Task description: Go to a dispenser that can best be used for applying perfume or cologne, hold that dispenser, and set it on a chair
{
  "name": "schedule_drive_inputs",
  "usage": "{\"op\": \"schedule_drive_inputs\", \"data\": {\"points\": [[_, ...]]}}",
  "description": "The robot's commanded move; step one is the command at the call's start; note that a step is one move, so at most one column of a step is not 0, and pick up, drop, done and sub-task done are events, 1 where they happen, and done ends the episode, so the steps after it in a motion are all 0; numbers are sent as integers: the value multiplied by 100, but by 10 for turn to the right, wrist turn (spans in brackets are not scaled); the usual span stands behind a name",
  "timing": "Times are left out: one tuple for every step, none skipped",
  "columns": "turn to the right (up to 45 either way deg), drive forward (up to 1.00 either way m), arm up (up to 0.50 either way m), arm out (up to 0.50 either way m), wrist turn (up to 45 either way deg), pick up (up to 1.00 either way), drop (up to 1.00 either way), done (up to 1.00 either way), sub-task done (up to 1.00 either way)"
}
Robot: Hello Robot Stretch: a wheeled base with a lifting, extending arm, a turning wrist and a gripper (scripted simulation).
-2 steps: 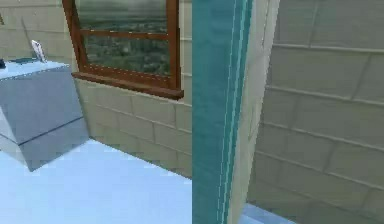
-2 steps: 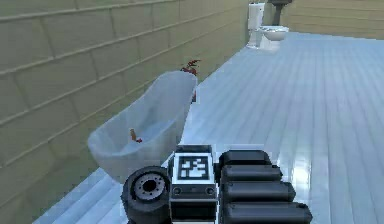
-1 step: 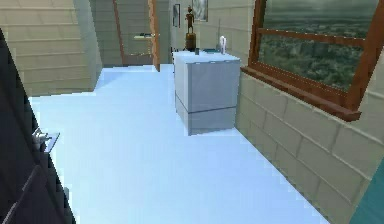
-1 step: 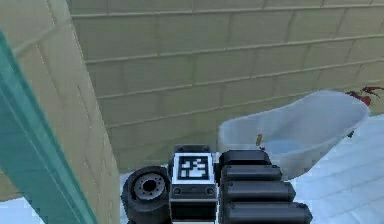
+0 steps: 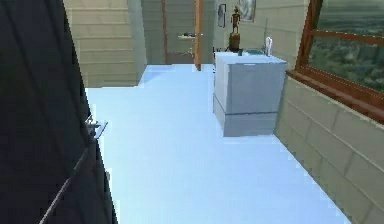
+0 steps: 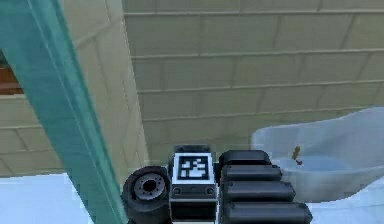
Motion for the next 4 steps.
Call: {"op": "schedule_drive_inputs", "data": {"points": [[0, 75, 0, 0, 0, 0, 0, 0, 0], [-180, 0, 0, 0, 0, 0, 0, 0, 0], [0, 45, 0, 0, 0, 0, 0, 0, 0], [330, 0, 0, 0, 0, 0, 0, 0, 0]]}}
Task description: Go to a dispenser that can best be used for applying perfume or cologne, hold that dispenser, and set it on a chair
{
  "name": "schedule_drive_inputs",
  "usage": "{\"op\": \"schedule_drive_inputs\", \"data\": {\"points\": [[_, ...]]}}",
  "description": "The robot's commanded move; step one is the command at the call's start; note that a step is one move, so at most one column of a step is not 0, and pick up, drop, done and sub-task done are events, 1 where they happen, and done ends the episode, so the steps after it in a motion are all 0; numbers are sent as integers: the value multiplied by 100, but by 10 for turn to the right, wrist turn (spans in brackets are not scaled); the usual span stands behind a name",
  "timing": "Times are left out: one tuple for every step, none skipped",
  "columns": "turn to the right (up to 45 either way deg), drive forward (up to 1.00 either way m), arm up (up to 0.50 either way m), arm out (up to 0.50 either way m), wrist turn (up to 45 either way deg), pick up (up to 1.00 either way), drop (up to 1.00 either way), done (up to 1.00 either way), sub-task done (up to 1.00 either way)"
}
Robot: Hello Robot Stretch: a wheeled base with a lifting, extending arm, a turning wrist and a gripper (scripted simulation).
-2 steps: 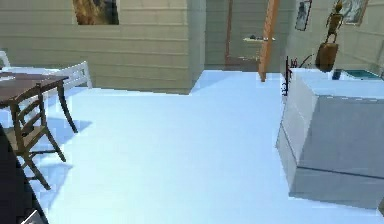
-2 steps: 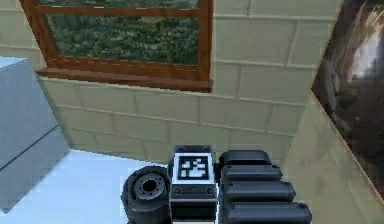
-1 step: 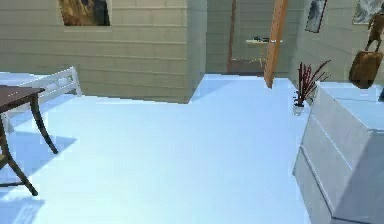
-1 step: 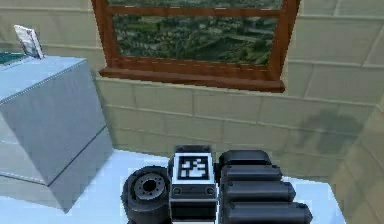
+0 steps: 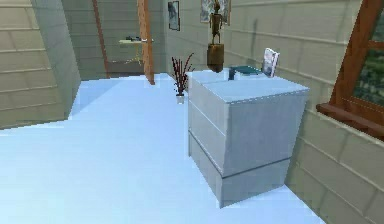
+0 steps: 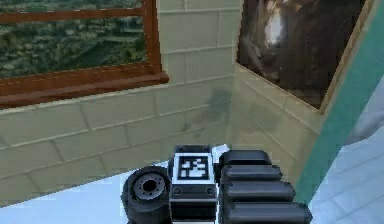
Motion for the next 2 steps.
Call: {"op": "schedule_drive_inputs", "data": {"points": [[0, 20, 0, 0, 0, 0, 0, 0, 0], [-450, 0, 0, 0, 0, 0, 0, 0, 0]]}}
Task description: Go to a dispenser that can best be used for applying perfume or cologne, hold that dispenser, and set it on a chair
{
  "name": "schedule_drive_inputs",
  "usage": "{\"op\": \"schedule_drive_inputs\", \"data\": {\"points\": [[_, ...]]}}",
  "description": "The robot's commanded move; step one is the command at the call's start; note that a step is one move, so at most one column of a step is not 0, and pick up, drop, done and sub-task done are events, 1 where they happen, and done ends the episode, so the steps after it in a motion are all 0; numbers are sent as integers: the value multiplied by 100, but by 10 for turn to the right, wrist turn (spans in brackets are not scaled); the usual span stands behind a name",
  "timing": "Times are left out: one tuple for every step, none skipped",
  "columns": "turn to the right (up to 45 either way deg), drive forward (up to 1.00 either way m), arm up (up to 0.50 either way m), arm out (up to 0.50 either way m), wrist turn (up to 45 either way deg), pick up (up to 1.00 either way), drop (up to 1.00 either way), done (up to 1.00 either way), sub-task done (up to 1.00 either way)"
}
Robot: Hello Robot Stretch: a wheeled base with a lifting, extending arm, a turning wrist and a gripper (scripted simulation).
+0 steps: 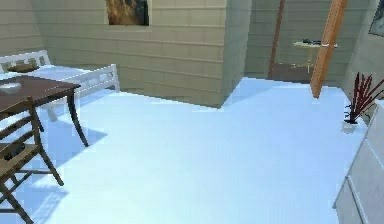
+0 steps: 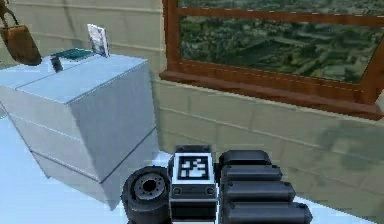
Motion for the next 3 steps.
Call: {"op": "schedule_drive_inputs", "data": {"points": [[-90, 0, 0, 0, 0, 0, 0, 0, 0], [0, 100, 0, 0, 0, 0, 0, 0, 0], [-270, 0, 0, 0, 0, 0, 0, 0, 0]]}}
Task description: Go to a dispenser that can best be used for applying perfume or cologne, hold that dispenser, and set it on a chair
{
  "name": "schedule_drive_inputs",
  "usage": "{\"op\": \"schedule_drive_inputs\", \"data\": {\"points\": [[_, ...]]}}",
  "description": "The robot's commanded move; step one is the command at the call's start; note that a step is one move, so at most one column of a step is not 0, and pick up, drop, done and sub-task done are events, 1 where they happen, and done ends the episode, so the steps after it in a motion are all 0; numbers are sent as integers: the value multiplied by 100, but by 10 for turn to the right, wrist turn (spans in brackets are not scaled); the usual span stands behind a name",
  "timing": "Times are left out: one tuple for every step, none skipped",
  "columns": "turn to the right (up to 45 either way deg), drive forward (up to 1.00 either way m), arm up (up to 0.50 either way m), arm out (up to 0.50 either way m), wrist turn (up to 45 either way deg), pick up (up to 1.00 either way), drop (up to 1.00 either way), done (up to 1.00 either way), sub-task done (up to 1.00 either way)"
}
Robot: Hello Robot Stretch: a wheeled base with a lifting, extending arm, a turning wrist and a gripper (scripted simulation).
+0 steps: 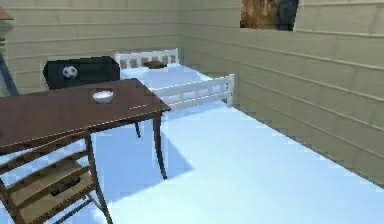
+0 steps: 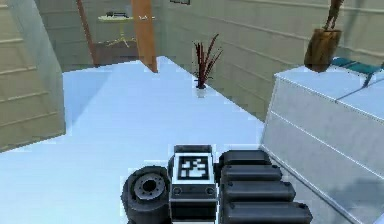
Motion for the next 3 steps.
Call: {"op": "schedule_drive_inputs", "data": {"points": [[0, 5, 0, 0, 0, 0, 0, 0, 0], [-450, 0, 0, 0, 0, 0, 0, 0, 0], [-150, 0, 0, 0, 0, 0, 0, 0, 0]]}}
